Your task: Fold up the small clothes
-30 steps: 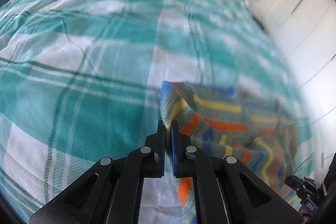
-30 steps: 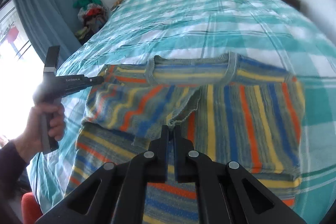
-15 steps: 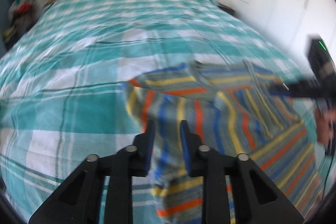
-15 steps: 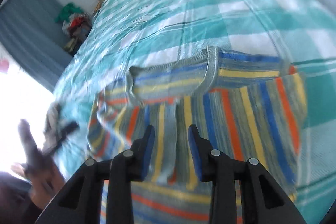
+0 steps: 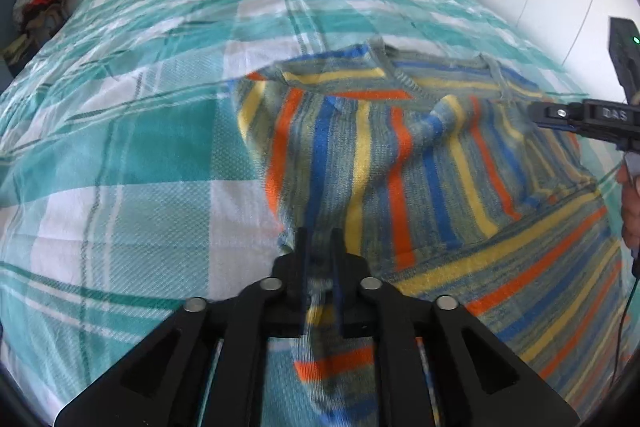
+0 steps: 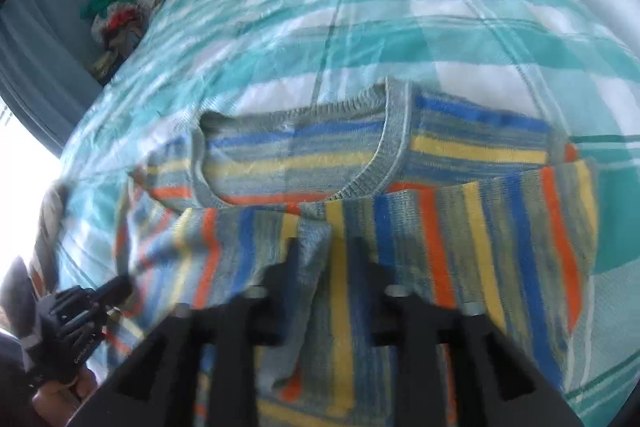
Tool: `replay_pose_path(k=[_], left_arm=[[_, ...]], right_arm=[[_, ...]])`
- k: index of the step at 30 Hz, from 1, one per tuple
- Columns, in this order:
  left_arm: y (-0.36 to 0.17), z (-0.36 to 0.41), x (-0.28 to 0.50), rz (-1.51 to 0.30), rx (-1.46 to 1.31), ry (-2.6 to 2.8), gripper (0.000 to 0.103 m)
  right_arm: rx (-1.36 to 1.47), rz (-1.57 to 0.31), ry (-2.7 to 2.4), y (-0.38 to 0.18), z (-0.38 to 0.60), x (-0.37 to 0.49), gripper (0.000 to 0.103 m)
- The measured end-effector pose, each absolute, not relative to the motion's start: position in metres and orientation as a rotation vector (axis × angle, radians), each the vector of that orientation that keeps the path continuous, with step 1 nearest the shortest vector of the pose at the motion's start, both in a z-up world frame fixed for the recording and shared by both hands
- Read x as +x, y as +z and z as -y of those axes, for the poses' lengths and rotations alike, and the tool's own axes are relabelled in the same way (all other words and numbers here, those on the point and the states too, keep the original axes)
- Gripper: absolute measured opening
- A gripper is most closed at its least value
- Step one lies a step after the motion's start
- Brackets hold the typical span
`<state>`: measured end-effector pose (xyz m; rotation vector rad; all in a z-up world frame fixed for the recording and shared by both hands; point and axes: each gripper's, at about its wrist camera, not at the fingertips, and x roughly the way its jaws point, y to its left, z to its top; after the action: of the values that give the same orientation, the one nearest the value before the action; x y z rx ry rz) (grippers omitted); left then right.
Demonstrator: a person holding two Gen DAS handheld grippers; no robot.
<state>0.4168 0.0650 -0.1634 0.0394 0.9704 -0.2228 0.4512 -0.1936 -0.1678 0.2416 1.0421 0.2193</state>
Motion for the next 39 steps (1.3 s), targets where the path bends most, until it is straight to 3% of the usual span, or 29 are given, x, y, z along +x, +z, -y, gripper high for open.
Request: replay_pose_path(k=[1,6,7,9,11,15,17,22,27,31,34,37,39], left_arm=[[-0.157,-0.064,0.411,-0.941,0.043,-0.225,0.032],[-0.158,-0.04,0.405,-0.915,0.06,-0.291,0.039],[-0.169,-0.035,0.411,-0.97,0.084,-0.284,0.04],[-0.183,-0.034,0.411,-1.034,0.113,-0.272,0.04],[-0.172,-0.04,0.399,-1.017,0.112,-0.257,0.039],[-0.143,-0.044,0.339,-0.992,0.085,-0.252,0.067],[-0.139,-0.038,0.299,-0.999,0.061,-0.295,0.072],[-0.174,-0.011,0.203,-1.172,0.158,-0.312,0.07],[-0.17,-0.026,0.129,-1.176,0.196,-0.175,0.07],[-0.148,-0.043,0.109,-1.137,0.039,-0.128,0.07],[-0.142,-0.052,0.112,-1.079,-0.078,-0.094,0.082],[-0.142,-0.049,0.122,-1.074,-0.102,-0.084,0.083],[-0.143,-0.045,0.125,-1.072,-0.092,-0.086,0.083]], right_arm=[[0.249,-1.02,0.231,-0.158,0.196,0.442,0.037],[0.326,-1.098,0.447,-0.162,0.186,0.416,0.032],[0.278,-1.144,0.479,-0.173,0.179,0.414,0.028],[0.113,-1.252,0.463,-0.197,0.166,0.409,0.007],[0.053,-1.243,0.429,-0.192,0.171,0.394,0.006],[-0.059,-1.158,0.406,-0.155,0.185,0.337,0.028],[-0.089,-1.155,0.411,-0.148,0.191,0.303,0.043],[-0.166,-1.269,0.432,-0.172,0.192,0.205,0.043],[-0.213,-1.279,0.324,-0.182,0.213,0.103,0.048],[-0.164,-1.331,0.229,-0.175,0.231,0.063,0.048],[-0.127,-1.258,0.15,-0.154,0.233,0.056,0.048],[-0.092,-1.147,0.079,-0.135,0.232,0.055,0.06],[-0.112,-1.103,0.041,-0.129,0.226,0.054,0.061]])
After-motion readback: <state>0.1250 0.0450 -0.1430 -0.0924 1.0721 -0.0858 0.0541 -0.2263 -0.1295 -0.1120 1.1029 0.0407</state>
